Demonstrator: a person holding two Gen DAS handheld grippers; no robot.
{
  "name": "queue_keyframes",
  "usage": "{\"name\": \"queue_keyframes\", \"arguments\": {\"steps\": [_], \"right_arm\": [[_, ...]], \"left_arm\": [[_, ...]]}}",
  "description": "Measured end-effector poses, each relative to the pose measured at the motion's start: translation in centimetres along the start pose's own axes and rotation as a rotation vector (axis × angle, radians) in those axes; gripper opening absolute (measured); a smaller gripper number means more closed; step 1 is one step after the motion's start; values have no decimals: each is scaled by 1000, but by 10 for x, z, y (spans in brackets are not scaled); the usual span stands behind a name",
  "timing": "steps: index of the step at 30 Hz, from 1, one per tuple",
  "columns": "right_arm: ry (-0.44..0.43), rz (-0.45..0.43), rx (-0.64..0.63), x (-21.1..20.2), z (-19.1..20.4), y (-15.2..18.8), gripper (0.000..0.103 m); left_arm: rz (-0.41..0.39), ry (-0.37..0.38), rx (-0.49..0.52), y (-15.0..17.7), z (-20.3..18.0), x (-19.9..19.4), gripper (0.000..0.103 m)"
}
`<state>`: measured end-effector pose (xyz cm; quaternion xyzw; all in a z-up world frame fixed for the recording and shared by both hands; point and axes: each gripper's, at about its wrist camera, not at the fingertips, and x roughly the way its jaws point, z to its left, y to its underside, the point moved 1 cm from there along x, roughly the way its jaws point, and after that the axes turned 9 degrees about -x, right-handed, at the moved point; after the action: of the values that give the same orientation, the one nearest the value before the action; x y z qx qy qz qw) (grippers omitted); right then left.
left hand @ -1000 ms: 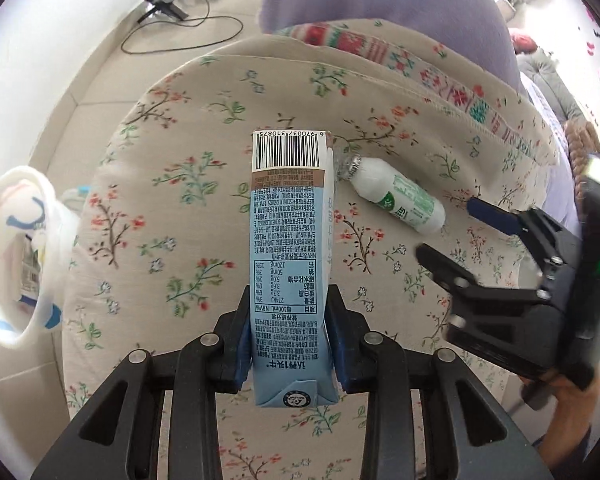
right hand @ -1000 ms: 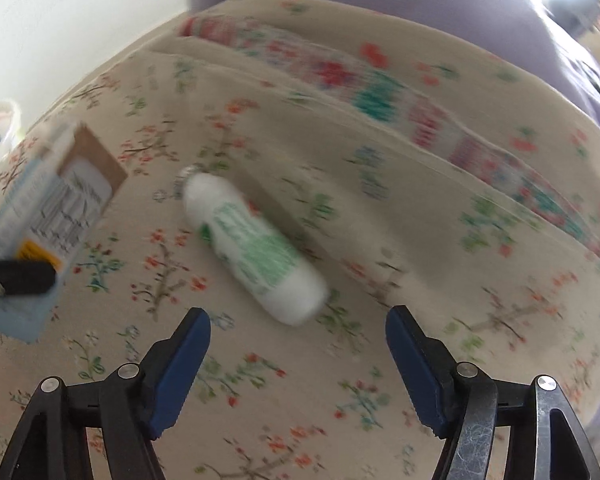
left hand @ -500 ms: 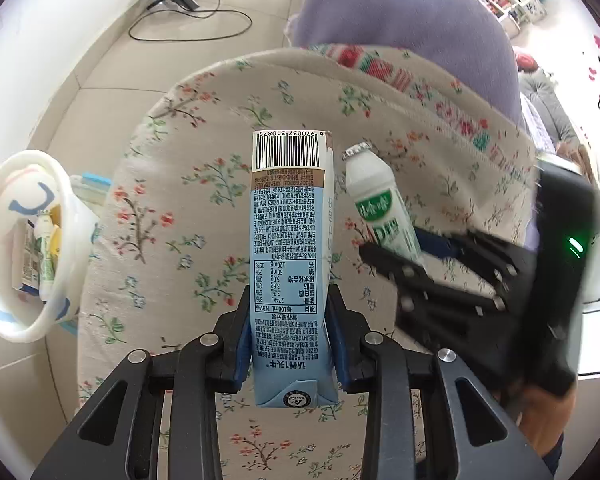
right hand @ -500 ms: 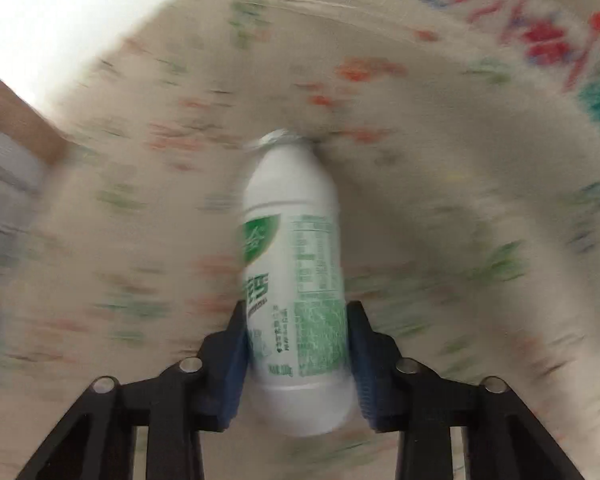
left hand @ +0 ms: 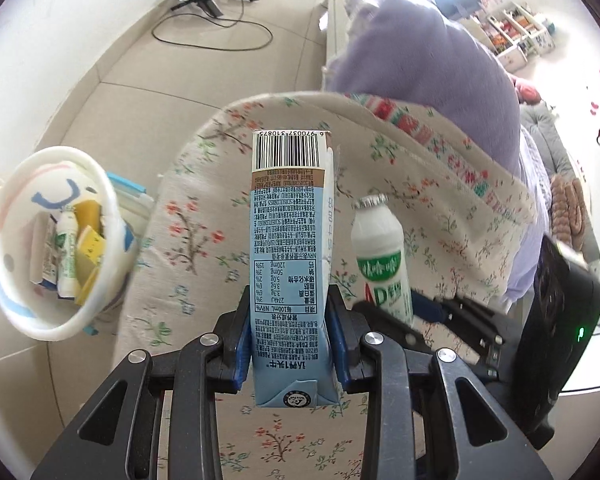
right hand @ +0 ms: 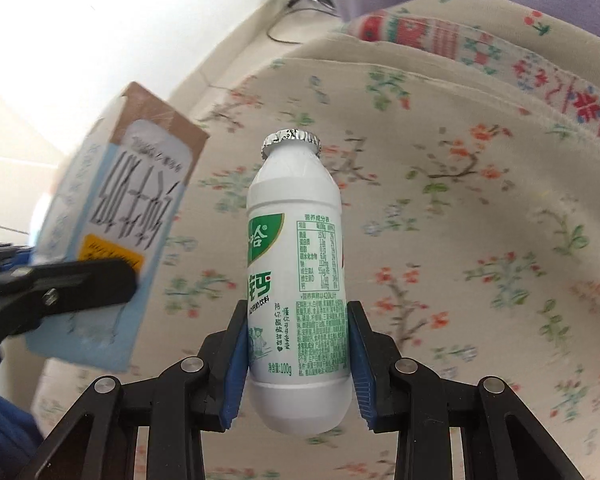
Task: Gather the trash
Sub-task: 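Drop the milk carton into the white bin with the left tool while the right tool drops the bottle in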
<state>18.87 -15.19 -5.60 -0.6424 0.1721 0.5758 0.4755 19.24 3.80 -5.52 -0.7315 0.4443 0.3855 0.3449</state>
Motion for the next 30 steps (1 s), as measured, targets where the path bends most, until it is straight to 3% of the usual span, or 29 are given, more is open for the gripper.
{"name": "queue_keyframes", "arguments": {"steps": [10,22,30], "right_arm": [[-88,-42,-3,2,31,-7,40],[-176,-84,35,16,52,-18,40],[-271,-73,28,30,86,-18,40]], "left_arm": [[-12,30,-78,-14,40,-26,35],[-91,37,-245,-37,121,-66,35],[-66,-32,-259,-42,149,-54,36]]}}
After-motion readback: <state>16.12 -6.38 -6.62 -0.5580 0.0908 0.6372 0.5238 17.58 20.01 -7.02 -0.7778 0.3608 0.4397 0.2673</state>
